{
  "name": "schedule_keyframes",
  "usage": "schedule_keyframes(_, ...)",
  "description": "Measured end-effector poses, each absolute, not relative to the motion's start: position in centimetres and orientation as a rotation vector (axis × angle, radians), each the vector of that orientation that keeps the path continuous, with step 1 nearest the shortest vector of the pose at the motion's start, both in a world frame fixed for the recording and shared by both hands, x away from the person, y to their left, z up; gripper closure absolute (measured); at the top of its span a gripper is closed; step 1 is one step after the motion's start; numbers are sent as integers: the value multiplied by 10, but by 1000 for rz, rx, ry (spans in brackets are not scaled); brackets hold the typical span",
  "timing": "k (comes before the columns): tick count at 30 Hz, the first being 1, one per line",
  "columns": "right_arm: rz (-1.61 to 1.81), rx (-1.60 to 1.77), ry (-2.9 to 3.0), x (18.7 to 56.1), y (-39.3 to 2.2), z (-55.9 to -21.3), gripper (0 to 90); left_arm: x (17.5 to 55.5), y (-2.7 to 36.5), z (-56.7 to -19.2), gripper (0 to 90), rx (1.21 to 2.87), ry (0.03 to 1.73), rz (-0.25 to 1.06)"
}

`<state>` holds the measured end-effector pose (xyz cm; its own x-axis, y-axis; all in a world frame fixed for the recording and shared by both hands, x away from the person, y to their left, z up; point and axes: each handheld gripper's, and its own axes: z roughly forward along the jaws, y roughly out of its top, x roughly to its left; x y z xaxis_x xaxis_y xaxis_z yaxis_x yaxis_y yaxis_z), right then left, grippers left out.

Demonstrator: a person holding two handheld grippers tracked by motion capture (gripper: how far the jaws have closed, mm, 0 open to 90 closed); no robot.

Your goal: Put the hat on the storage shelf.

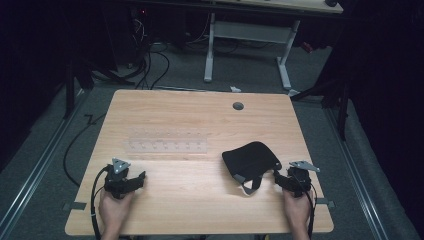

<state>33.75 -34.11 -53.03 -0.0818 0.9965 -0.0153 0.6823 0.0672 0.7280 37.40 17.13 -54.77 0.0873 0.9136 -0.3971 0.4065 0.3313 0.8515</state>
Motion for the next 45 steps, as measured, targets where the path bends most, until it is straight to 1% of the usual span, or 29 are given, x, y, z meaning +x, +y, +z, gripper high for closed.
schedule_keyframes(13, 770, 1667, 1821, 338, -341, -530, 338, 374, 171, -548, 277, 1258, 1511, 586)
schedule_keyframes(21, 776, 1665, 1822, 337, -341, -530, 360, 374, 171, -548, 277, 1259, 1511, 586)
schedule_keyframes(25, 775, 1657, 1828, 337, -341, -530, 343, 374, 171, -548, 277, 1259, 1511, 586)
schedule_keyframes(35, 764, 1672, 1825, 334, -340, -530, 336, 374, 171, -548, 277, 1258, 1512, 585)
schedule_keyframes(42, 902, 1732, 1791, 326, -348, -528, 344, 374, 171, -548, 275, 1258, 1512, 584)
schedule_keyframes(45, 944, 1733, 1767, 316, -350, -525, 346, 374, 171, -548, 275, 1258, 1511, 586)
